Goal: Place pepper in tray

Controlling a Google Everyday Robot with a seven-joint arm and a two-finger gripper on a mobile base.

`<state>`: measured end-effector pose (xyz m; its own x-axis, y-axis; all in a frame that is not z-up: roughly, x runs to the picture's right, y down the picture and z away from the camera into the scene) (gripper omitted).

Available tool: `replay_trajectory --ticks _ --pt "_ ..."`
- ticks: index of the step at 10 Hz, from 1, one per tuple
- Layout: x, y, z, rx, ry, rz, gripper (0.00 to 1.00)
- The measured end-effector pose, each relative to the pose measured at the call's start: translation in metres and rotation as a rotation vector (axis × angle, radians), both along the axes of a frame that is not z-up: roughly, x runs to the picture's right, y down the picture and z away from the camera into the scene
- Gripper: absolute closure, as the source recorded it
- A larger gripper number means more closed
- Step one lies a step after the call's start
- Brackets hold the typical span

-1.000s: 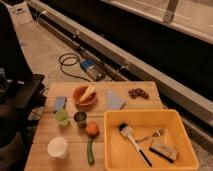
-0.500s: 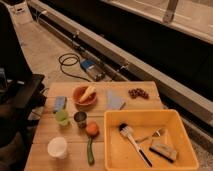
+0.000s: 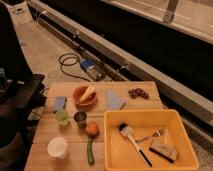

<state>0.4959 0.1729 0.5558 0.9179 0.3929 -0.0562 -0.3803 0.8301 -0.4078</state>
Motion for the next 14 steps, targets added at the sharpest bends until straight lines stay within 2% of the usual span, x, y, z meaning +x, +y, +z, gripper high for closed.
replay_trajectory --ticks 2,3,5,6,7,9,10,11,14 --pt "0.002 -0.001 -0.003 0.004 0.006 -0.012 0.2" --pt "0.001 -0.004 -0.007 0.009 0.014 -0.044 0.2" --pt "-0.02 -0.019 -0.022 0.028 -0.04 -0.258 0.2" --pt "-0.034 -0.023 -0.026 0.037 -0.071 -0.347 0.2" --pt "-0.062 -0.027 -0.032 0.051 -0.114 -0.458 0.2" --pt "-0.106 -0.029 -0.036 0.066 -0.181 -0.585 0.2" --pt "-0.137 -0.029 -0.038 0.076 -0.233 -0.656 0.2" --pt "-0.149 -0.029 -0.04 0.079 -0.253 -0.685 0.2" --pt "-0.153 -0.028 -0.04 0.081 -0.262 -0.695 0.2"
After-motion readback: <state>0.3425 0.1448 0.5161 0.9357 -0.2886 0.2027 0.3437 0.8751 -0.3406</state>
